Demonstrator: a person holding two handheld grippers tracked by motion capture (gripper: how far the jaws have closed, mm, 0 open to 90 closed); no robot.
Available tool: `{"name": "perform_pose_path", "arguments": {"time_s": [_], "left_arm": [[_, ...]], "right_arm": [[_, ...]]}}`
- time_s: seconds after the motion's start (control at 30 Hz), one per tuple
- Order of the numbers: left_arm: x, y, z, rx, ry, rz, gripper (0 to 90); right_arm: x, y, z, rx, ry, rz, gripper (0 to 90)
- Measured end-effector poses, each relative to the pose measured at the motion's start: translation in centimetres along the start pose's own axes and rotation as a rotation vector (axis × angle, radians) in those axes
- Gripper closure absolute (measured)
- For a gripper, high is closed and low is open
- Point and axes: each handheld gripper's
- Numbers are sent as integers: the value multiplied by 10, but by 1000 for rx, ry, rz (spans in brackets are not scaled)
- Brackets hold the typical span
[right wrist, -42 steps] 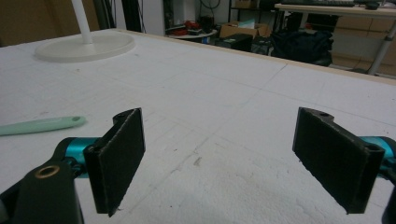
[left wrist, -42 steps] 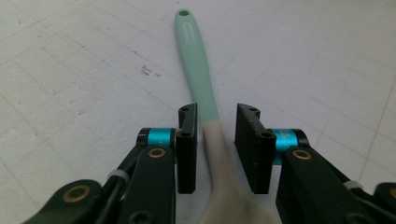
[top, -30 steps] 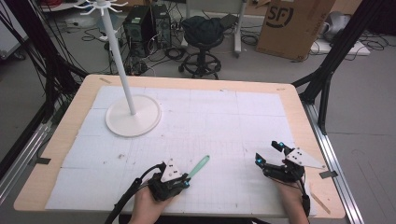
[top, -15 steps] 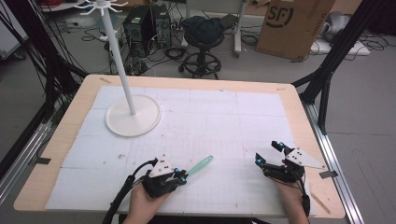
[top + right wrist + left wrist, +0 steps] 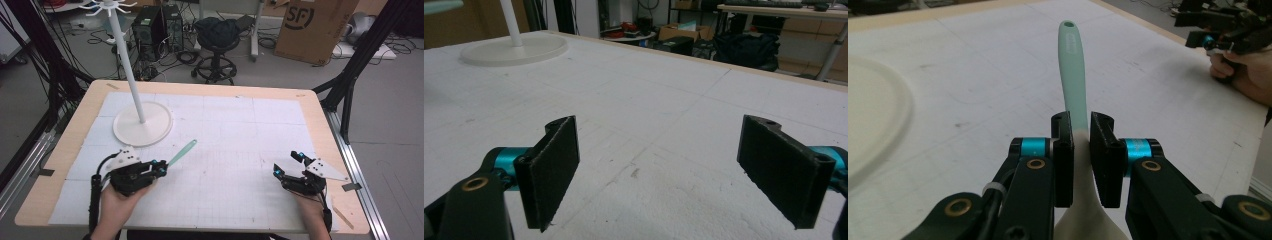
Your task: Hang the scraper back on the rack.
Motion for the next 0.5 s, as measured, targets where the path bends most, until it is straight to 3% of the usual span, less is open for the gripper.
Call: {"name": "perform_pose_path", "arguments": {"time_s": [0.5], "left_arm": [[-82,-107,-42,-109,42,78,806]], "right_arm": [[0,0,0,0,5,-9,165]]}}
Point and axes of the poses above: each handheld gripper's, and its own axes: y roughly forward along the jaws, x roughly out of its underside, z roughly to its right, and after that the axes turned 7 degrees about x, right-handed
